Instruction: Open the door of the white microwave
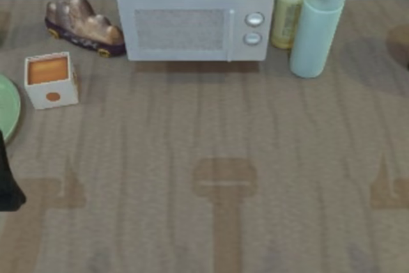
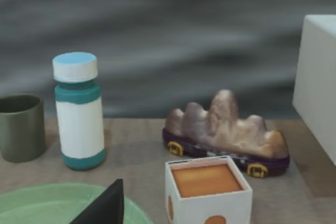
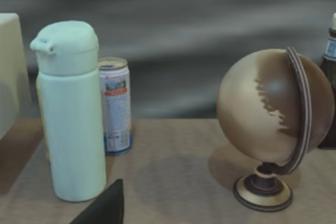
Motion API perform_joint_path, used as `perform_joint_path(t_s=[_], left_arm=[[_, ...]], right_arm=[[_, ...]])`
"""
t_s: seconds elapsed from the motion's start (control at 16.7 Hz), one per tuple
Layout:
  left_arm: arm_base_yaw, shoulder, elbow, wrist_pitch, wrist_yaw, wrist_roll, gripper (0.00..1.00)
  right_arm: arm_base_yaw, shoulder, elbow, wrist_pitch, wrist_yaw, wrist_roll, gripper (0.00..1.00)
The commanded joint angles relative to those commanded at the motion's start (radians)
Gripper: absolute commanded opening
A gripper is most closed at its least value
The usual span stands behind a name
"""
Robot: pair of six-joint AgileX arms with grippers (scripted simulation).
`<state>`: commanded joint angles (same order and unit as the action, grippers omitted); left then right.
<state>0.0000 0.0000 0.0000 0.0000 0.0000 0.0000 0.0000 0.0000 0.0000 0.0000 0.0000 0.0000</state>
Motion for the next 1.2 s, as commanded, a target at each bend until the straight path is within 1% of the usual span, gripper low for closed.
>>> perform_joint_path(t_s=[0.12,0.24,0.42,0.66,1.2], left_arm=[[0.000,0.000,0.000,0.000,0.000,0.000,1.00],[-0.017,0.030,0.026,-0.003,-0.015,-0.006,1.00],[-0.081,0.154,0.129,-0.013,-0.073,-0.032,1.00],[-0.215,0.469,0.358,-0.022,-0.196,-0.096,1.00],[-0.578,1.418,1.026,0.008,-0.518,-0.306,1.00]], right_arm=[[0.000,0.000,0.000,0.000,0.000,0.000,1.00],[0.000,0.000,0.000,0.000,0.000,0.000,1.00],[0.000,0.000,0.000,0.000,0.000,0.000,1.00],[0.000,0.000,0.000,0.000,0.000,0.000,1.00],[0.000,0.000,0.000,0.000,0.000,0.000,1.00]])
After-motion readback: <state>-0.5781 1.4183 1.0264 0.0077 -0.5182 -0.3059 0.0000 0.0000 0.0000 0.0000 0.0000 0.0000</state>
